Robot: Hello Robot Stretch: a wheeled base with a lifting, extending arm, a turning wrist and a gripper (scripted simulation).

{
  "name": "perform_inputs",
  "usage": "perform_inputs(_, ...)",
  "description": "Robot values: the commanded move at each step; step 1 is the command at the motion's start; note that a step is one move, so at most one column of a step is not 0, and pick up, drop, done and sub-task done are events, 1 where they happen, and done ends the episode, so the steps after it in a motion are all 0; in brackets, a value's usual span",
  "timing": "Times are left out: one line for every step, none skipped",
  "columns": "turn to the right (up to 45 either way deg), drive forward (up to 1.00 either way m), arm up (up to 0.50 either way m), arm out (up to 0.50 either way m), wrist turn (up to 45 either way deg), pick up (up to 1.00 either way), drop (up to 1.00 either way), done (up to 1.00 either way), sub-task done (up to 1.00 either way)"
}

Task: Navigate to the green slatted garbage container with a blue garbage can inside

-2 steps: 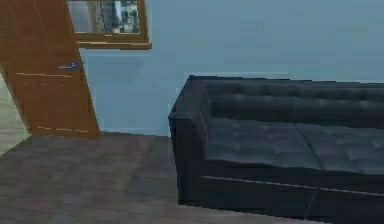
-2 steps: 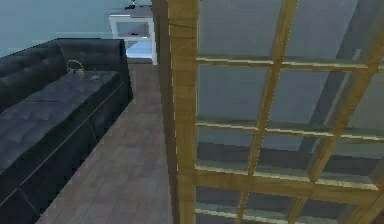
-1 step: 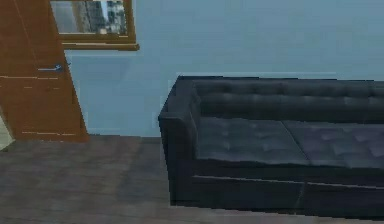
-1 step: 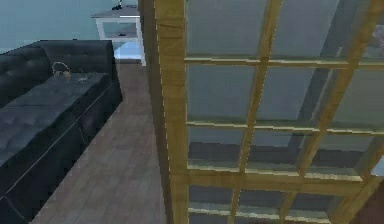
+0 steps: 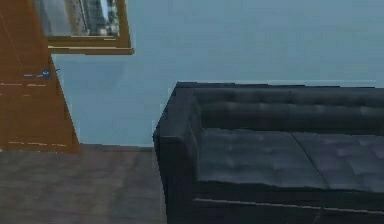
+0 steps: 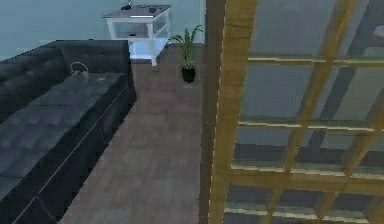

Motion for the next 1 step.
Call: perform_inputs(-12.0,0.00,0.00,0.00,0.0,0.00,0.00,0.00,0.00)
